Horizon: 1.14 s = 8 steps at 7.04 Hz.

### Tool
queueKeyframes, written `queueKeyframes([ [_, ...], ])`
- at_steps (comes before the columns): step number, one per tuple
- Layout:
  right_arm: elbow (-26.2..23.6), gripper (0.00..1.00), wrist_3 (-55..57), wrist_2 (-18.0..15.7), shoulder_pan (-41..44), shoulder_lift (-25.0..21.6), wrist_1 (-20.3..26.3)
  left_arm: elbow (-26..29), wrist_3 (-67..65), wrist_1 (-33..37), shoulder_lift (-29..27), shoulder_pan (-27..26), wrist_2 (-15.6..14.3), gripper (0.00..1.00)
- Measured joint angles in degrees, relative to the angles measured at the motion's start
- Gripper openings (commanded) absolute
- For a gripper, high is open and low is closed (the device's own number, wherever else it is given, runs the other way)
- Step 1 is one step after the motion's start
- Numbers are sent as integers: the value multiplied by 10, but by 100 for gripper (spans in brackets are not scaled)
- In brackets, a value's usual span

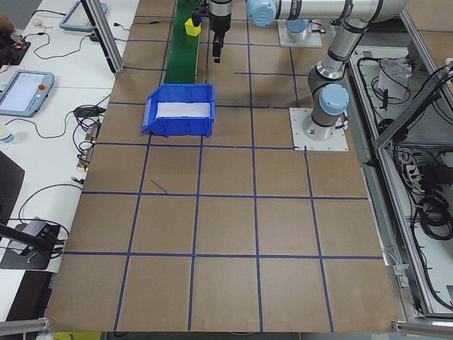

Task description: Move block left to right into plate

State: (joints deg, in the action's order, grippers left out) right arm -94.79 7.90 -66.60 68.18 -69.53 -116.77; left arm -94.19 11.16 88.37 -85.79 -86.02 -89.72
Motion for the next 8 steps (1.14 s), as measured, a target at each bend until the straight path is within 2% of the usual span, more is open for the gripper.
queueKeyframes([
  [4, -4, 100, 19, 4, 31, 8, -40, 1, 8, 1, 0, 0, 1, 100],
  [8, -11, 100, 19, 4, 35, 30, -49, 0, 13, -2, 0, 2, 1, 100],
])
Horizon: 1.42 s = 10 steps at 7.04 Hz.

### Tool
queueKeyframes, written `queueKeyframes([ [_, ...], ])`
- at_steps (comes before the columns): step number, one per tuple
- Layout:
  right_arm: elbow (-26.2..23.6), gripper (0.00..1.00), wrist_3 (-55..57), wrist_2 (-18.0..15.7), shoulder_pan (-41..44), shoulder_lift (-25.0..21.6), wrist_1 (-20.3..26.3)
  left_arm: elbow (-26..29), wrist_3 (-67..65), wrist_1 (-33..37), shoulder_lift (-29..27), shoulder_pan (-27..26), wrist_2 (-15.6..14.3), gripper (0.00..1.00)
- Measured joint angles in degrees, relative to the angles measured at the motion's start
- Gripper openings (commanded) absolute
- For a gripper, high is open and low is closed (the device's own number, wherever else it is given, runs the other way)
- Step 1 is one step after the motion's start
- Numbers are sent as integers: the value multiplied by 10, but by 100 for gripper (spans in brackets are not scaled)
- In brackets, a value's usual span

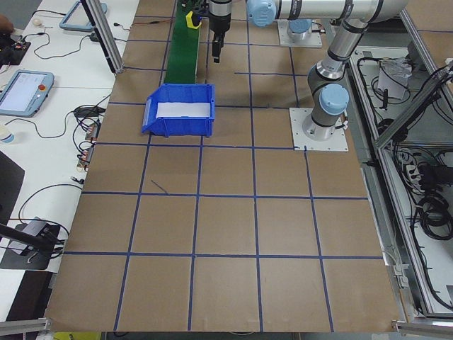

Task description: Move block left to right into plate

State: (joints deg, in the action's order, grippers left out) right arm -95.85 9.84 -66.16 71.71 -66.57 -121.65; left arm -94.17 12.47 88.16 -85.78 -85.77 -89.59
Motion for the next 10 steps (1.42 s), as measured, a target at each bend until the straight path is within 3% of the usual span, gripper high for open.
queueKeyframes([
  [1, -3, 100, 0, 0, 0, 5, 0, 0, 0, -1, 0, 0, 0, 100],
  [2, -11, 84, -1, -1, 0, 8, 0, 0, 1, -3, -1, 1, 0, 100],
  [3, -19, 47, -5, -6, 0, 10, -2, 0, 1, -3, -1, 1, 0, 100],
  [4, -24, 21, -15, -22, -1, 10, -4, 0, 1, -3, -1, 1, 0, 100],
  [6, -21, 17, -51, -67, -3, 5, -7, -1, 1, -4, -1, 1, 0, 100],
  [8, -22, 17, -136, -141, -29, -32, 8, -1, 1, -4, -2, 2, 0, 100],
  [10, -47, 19, -282, -183, -129, -96, 112, 0, 1, -4, -3, 2, -1, 100],
])
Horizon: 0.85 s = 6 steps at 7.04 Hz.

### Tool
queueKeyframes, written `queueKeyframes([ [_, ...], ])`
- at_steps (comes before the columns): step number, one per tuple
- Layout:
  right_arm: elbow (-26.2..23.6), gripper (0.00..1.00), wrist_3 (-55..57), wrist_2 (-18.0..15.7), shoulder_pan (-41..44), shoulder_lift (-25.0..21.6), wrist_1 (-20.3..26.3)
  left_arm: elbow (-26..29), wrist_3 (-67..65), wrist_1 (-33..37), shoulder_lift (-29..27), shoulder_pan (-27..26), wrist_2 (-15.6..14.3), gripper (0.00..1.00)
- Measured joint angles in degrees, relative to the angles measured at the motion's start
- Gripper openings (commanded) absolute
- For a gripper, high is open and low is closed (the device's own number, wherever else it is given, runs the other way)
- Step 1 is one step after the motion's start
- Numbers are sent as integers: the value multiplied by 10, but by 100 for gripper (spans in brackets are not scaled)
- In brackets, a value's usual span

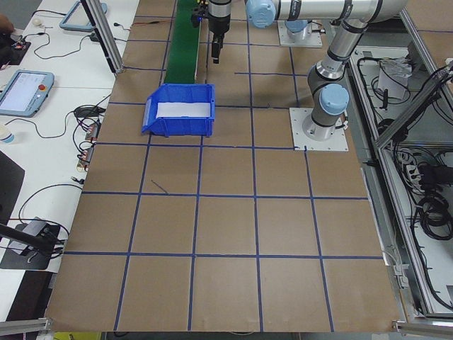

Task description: Move block left to right into plate

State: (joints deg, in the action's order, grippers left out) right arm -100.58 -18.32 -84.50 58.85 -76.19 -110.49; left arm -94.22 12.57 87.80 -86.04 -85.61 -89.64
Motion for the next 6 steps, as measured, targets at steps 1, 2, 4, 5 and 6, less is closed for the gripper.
queueKeyframes([
  [1, -23, 19, -84, -22, -57, -33, 47, 0, 1, 0, 0, 0, 0, 100],
  [2, -45, 19, -155, -52, -113, -59, 68, 0, 3, 0, 0, 0, 0, 100],
  [4, -85, 20, -278, -81, -239, -79, 65, 0, 6, 0, 0, -1, 0, 100],
  [5, -112, 22, -336, -87, -302, -80, 31, 0, 7, 0, 1, -1, 0, 100],
  [6, -138, 30, -385, -90, -354, -79, -11, -1, 7, 0, 0, -1, 0, 100],
])
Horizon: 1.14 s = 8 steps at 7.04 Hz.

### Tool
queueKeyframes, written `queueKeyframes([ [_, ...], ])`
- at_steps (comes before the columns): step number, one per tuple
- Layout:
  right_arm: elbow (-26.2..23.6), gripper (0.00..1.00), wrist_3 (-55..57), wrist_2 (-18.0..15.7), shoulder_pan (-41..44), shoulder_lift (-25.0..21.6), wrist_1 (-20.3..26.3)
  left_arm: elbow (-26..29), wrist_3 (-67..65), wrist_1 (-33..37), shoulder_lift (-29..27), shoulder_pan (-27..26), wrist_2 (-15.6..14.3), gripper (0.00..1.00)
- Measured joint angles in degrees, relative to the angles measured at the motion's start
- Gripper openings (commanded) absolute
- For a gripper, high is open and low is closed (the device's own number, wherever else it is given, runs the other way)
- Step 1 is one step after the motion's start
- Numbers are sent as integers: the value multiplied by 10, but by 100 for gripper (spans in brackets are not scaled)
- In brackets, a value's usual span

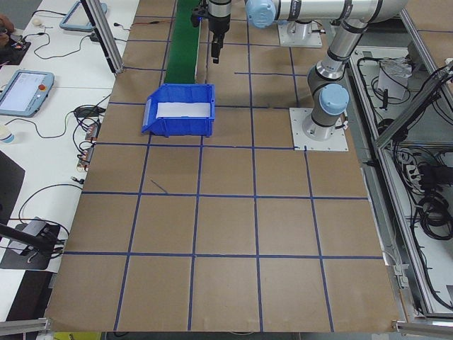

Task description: Move block left to right into plate

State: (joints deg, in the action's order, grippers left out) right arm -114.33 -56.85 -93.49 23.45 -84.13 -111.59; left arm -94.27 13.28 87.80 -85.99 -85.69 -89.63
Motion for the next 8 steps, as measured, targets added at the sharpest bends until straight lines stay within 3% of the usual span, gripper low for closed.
queueKeyframes([
  [2, -23, 100, -50, 6, -62, 27, -59, 0, 1, 0, 0, 0, 0, 100],
  [6, -23, 100, -58, 3, -76, 48, -73, 0, 4, 0, 0, 0, -1, 100],
  [8, -19, 100, 6, 14, -30, 42, -69, 0, 4, 0, 0, 0, -1, 100],
])
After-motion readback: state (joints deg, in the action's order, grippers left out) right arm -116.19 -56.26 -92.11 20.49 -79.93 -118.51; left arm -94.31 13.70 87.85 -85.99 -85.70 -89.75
